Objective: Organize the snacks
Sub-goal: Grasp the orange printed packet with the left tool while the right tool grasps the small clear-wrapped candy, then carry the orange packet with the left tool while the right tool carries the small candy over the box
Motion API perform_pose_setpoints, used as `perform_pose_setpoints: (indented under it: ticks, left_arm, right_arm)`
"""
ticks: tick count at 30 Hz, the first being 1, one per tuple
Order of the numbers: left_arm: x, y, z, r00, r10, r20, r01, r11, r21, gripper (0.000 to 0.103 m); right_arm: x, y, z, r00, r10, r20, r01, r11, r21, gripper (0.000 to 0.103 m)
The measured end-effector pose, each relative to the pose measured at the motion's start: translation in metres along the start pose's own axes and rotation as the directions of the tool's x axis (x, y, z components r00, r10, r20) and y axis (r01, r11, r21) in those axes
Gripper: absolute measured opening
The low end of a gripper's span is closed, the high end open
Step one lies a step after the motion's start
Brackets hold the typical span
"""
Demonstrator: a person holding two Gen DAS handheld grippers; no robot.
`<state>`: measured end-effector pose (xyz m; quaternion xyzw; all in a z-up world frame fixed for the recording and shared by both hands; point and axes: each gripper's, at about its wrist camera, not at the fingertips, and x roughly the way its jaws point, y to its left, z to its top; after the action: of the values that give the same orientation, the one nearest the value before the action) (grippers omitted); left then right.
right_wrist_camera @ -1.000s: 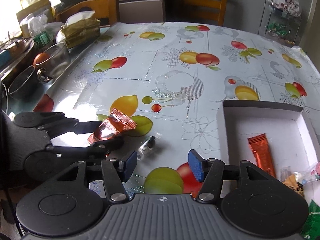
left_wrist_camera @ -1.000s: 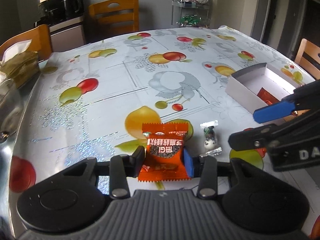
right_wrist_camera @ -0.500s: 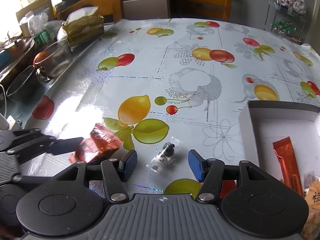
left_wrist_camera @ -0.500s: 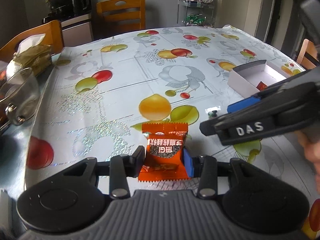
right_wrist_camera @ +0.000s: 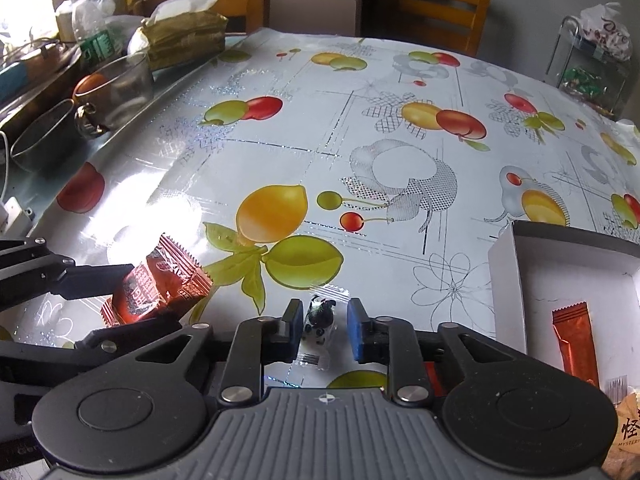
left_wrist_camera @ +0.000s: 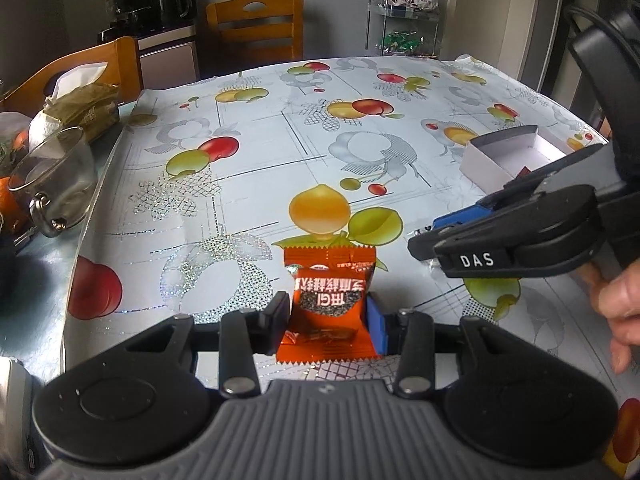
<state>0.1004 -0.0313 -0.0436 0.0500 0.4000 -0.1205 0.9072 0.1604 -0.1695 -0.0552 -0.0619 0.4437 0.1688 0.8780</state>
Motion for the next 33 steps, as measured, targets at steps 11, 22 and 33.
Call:
perform_pose_setpoints:
  ticks: [11,22,33]
  left_arm:
    - [-0.009,-0.015,0.002,1.0,0.016,0.016,-0.016,1.0,0.002,0.039]
    - [-0.023,-0.04,0.006,0.999,0.015,0.051,-0.015,1.0,0.014,0.039]
    - [-0.031,-0.067,0.015,0.997,-0.007,0.08,0.003,0.999,0.054,0.039]
  right_arm:
    - [-0.026,-0.003,-0.001,0.998,0.04,0.046,-0.04,0.999,-0.008,0.022]
    - [-0.065,-0.014,-0.008,0.993,0.051,0.108,-0.051,0.999,0.001,0.022]
    - [-0.093,-0.033,-0.019,0.988,0.034,0.152,-0.038,0.999,0.027,0.022]
